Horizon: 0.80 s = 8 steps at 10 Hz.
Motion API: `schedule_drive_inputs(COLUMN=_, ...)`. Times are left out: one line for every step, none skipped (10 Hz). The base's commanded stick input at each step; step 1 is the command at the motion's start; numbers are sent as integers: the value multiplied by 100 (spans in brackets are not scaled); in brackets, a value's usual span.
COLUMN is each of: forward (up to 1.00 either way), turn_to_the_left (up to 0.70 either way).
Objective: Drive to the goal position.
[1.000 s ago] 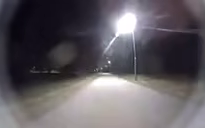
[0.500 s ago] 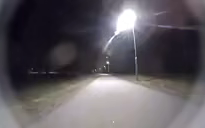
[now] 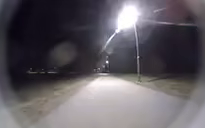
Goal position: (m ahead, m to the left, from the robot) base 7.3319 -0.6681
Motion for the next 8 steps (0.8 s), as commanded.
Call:
schedule_drive_inputs(forward=100, turn_to_the_left=0)
schedule_drive_inputs(forward=100, turn_to_the_left=0)
schedule_drive_inputs(forward=100, turn_to_the_left=0)
schedule_drive_inputs(forward=100, turn_to_the_left=0)
schedule_drive_inputs(forward=100, turn_to_the_left=0)
schedule_drive_inputs(forward=100, turn_to_the_left=0)
schedule_drive_inputs(forward=100, turn_to_the_left=0)
schedule_drive_inputs(forward=100, turn_to_the_left=0)
